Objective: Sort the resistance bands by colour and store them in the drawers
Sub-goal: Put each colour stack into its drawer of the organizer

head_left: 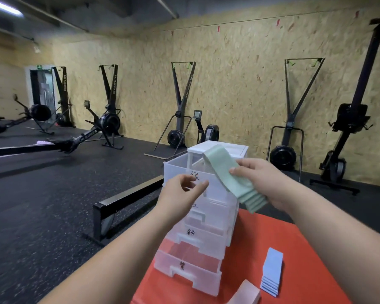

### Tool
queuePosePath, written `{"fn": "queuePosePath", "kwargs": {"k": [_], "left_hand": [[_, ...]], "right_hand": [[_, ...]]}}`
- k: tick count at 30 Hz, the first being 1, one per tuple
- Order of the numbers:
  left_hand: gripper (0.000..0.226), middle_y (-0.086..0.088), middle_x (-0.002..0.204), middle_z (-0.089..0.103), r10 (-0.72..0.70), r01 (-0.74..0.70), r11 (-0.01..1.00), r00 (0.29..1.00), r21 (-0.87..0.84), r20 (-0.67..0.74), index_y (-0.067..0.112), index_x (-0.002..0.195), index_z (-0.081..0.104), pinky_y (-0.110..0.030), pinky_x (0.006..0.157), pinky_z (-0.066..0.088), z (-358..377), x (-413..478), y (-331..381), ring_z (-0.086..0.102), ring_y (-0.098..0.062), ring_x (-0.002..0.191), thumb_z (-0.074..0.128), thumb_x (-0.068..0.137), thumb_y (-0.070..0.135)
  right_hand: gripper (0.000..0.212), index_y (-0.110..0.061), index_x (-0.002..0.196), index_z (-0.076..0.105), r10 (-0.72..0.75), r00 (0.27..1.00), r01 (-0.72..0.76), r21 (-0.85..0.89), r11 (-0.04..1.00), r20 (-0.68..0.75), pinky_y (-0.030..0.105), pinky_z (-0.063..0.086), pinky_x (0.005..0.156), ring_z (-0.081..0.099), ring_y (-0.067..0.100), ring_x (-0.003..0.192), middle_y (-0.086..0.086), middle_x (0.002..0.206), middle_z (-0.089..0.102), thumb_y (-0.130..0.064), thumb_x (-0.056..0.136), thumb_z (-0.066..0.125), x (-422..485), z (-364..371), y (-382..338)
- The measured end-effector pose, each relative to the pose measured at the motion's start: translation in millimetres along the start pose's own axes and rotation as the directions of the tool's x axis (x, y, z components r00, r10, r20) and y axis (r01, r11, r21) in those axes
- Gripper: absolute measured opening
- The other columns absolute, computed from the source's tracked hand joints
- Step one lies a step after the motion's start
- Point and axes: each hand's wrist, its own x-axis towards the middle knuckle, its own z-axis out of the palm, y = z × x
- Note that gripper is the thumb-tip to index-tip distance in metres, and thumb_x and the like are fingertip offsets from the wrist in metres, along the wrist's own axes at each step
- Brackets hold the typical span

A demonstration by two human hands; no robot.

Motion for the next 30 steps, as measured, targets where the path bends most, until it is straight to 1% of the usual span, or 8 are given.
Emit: {"fn": "queuePosePath", "kwargs": {"k": [6, 12, 15, 19, 22, 25, 27, 30], "left_hand": [[0.045, 0.013, 0.115, 0.063, 0.052, -0.03, 0.962, 0.996, 0.273, -0.077, 0.029, 0.127, 0.061, -0.029, 0.089, 0.052, -13.0, 35.1, -46.8, 0.06, -0.002, 0.103, 0.077, 0.09, 0.05], [0.05, 0.013, 0.119, 0.055, 0.083, -0.044, 0.949, 0.99, 0.311, -0.113, 0.031, 0.126, 0.056, -0.031, 0.093, 0.051, -7.8, 61.4, -76.6, 0.055, -0.006, 0.108, 0.078, 0.087, 0.054], [0.053, 0.016, 0.116, 0.051, 0.096, -0.052, 0.949, 0.987, 0.311, -0.129, 0.035, 0.125, 0.051, -0.035, 0.097, 0.051, -3.1, 66.7, -85.5, 0.052, -0.009, 0.113, 0.078, 0.085, 0.059], [0.054, 0.02, 0.113, 0.048, 0.123, -0.07, 0.958, 0.976, 0.277, -0.178, 0.039, 0.119, 0.048, -0.035, 0.096, 0.05, 3.5, 72.3, -93.9, 0.05, -0.009, 0.112, 0.078, 0.082, 0.064], [0.059, 0.019, 0.113, 0.046, 0.129, -0.069, 0.961, 0.968, 0.267, -0.213, 0.036, 0.118, 0.048, -0.037, 0.097, 0.049, 9.1, 74.0, -97.7, 0.048, -0.011, 0.113, 0.078, 0.079, 0.068], [0.064, 0.016, 0.114, 0.044, 0.127, -0.062, 0.961, 0.965, 0.271, -0.229, 0.035, 0.119, 0.046, -0.038, 0.097, 0.049, 14.2, 74.7, -98.9, 0.047, -0.011, 0.113, 0.079, 0.077, 0.069], [0.067, 0.015, 0.115, 0.044, 0.123, -0.056, 0.96, 0.965, 0.273, -0.234, 0.034, 0.119, 0.046, -0.039, 0.098, 0.049, 17.2, 74.4, -96.9, 0.047, -0.012, 0.114, 0.08, 0.075, 0.071], [0.072, 0.011, 0.117, 0.043, 0.1, -0.025, 0.957, 0.963, 0.29, -0.249, 0.031, 0.12, 0.044, -0.041, 0.1, 0.049, 23.2, 76.6, -90.8, 0.046, -0.015, 0.116, 0.081, 0.073, 0.072]], "right_hand": [[0.025, -0.023, 0.095, 0.08, 0.182, 0.983, -0.157, -0.361, 0.919, 0.034, 0.039, 0.048, 0.067, 0.062, 0.026, 0.072, 0.011, 0.085, 0.07, -0.044, 0.083, 0.073, 107.2, -9.0, -31.2], [0.035, -0.017, 0.099, 0.078, 0.263, 0.954, -0.082, -0.719, 0.69, 0.143, 0.033, 0.053, 0.068, 0.063, 0.025, 0.07, -0.005, 0.08, 0.068, -0.048, 0.084, 0.073, 191.3, 19.0, -9.3], [0.02, -0.026, 0.101, 0.083, 0.308, 0.925, -0.099, -0.64, 0.762, 0.223, 0.046, 0.064, 0.09, 0.077, 0.028, 0.097, 0.001, 0.1, 0.081, -0.04, 0.087, 0.077, 206.1, 26.3, 0.0], [0.026, -0.013, 0.112, 0.078, 0.405, 0.854, -0.228, -0.464, 0.856, 0.326, 0.043, 0.06, 0.088, 0.075, 0.031, 0.097, 0.016, 0.113, 0.078, -0.026, 0.09, 0.078, 218.8, 28.4, 22.1], [0.034, -0.018, 0.119, 0.076, 0.457, 0.815, -0.146, -0.635, 0.758, 0.358, 0.038, 0.058, 0.087, 0.071, 0.029, 0.098, 0.014, 0.127, 0.073, -0.031, 0.088, 0.071, 227.8, 36.7, 48.9], [0.028, -0.033, 0.12, 0.076, 0.398, 0.85, 0.007, -0.762, 0.648, 0.346, 0.034, 0.061, 0.09, 0.07, 0.023, 0.11, -0.001, 0.128, 0.072, -0.039, 0.097, 0.061, 228.8, 36.2, 50.9], [0.034, -0.028, 0.125, 0.073, 0.356, 0.877, 0.089, -0.838, 0.538, 0.322, 0.039, 0.059, 0.097, 0.066, 0.028, 0.117, -0.001, 0.13, 0.069, -0.041, 0.096, 0.06, 226.6, 33.8, 46.3], [0.034, -0.029, 0.126, 0.072, 0.207, 0.943, 0.129, -0.86, 0.494, 0.26, 0.036, 0.053, 0.093, 0.066, 0.016, 0.101, -0.015, 0.105, 0.068, -0.042, 0.095, 0.066, 219.9, 28.8, 45.5]]}}
